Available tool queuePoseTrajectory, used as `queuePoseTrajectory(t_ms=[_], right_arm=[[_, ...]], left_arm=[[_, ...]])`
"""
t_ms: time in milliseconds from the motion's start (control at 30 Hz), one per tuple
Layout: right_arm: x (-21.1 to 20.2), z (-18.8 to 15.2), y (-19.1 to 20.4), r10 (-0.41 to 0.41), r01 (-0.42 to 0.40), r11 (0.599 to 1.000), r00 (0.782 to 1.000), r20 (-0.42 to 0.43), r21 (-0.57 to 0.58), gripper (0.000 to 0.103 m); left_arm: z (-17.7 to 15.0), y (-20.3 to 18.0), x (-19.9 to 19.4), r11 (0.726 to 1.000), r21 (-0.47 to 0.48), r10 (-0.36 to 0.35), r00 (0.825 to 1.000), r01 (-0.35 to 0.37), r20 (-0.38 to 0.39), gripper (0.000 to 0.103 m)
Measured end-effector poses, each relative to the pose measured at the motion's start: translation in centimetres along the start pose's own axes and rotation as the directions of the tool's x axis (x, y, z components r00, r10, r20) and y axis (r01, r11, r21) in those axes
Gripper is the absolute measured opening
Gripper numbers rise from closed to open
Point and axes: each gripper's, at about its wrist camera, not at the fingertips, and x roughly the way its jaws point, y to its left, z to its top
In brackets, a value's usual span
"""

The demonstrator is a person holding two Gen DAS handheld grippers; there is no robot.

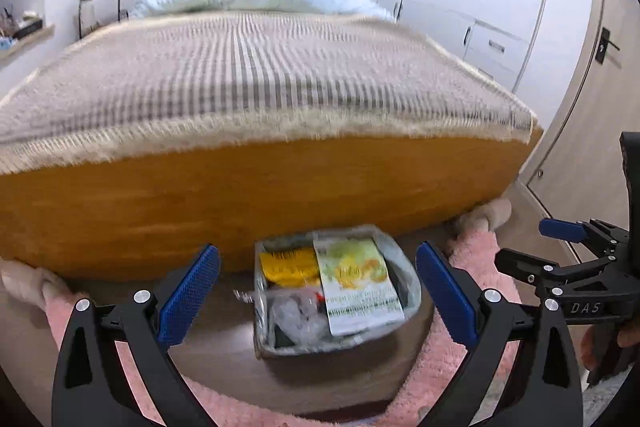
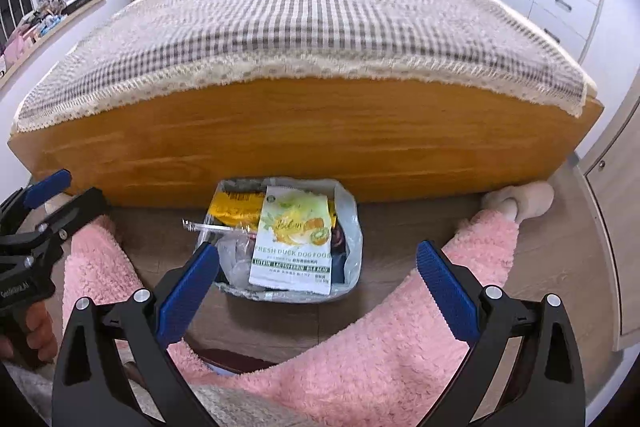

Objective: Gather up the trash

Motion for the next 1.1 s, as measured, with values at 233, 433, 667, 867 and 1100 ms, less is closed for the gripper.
queuePoseTrajectory(t_ms=[233, 433, 667, 867, 1100], right_arm=[[-2.0, -0.8, -0.1, 0.007, -0.007, 1.0, 1.0, 0.027, -0.005, 0.095], [-2.9, -1.3, -0.4, -0.005, 0.004, 1.0, 0.998, 0.055, 0.026, 0.095], [-3.1, -1.4, 0.0, -0.009, 0.008, 1.0, 0.998, 0.062, 0.025, 0.095], [-3.1, -1.3, 0.1, -0.008, 0.006, 1.0, 0.998, 0.067, 0.029, 0.095], [-3.0, -1.4, 0.2, -0.006, 0.005, 1.0, 0.998, 0.06, 0.029, 0.095]], left_arm=[[-0.1, -1.8, -2.4, 0.996, 0.086, -0.011, 0.995, 0.003, 0.097, 0.095], [-0.4, -2.2, -2.6, 0.995, 0.098, -0.041, 0.995, 0.033, 0.088, 0.095], [-0.7, -2.1, -2.6, 0.994, 0.091, -0.061, 0.995, 0.053, 0.082, 0.095], [-0.8, -2.0, -2.7, 0.995, 0.086, -0.066, 0.994, 0.058, 0.087, 0.095], [-0.8, -2.0, -2.8, 0.994, 0.082, -0.073, 0.994, 0.067, 0.084, 0.095]])
